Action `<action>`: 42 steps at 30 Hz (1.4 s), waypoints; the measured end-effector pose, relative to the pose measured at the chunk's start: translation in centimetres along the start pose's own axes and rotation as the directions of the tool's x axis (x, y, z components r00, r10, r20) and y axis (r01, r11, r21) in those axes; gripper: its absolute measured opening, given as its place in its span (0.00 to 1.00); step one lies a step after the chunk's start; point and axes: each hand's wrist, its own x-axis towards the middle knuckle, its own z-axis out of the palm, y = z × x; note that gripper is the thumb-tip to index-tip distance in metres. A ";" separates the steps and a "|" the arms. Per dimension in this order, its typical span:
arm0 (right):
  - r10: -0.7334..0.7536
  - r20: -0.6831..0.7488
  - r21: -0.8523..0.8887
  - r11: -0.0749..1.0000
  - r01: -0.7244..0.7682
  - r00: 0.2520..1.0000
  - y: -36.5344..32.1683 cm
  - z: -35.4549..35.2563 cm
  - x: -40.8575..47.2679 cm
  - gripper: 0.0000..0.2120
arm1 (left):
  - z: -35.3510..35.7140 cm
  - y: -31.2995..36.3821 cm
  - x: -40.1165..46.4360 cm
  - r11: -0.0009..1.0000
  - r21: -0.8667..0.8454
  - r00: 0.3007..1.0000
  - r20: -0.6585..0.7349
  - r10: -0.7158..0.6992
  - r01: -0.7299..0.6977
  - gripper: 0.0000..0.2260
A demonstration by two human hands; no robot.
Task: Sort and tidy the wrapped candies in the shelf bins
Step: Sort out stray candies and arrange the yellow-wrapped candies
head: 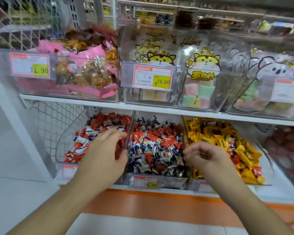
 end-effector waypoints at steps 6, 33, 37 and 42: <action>-0.041 -0.273 -0.084 0.996 0.019 0.961 3.4 -7.2 1.1 0.14 | 3.4 6.7 -0.7 0.953 -0.103 0.949 0.111 0.294 -0.284 0.15; -0.096 -0.227 -0.616 0.785 -0.066 0.969 11.2 -12.2 1.3 0.24 | 17.7 21.0 6.0 0.888 -0.006 0.853 0.278 0.443 -0.459 0.23; -0.091 -0.275 -0.585 0.806 -0.092 0.957 11.5 -12.0 1.3 0.18 | 18.6 21.7 5.4 0.903 -0.042 0.868 0.262 0.423 -0.427 0.18; -0.078 -0.291 -0.534 0.840 -0.095 0.954 11.6 -12.2 1.1 0.19 | 19.3 22.1 5.2 0.911 -0.037 0.886 0.219 0.409 -0.411 0.15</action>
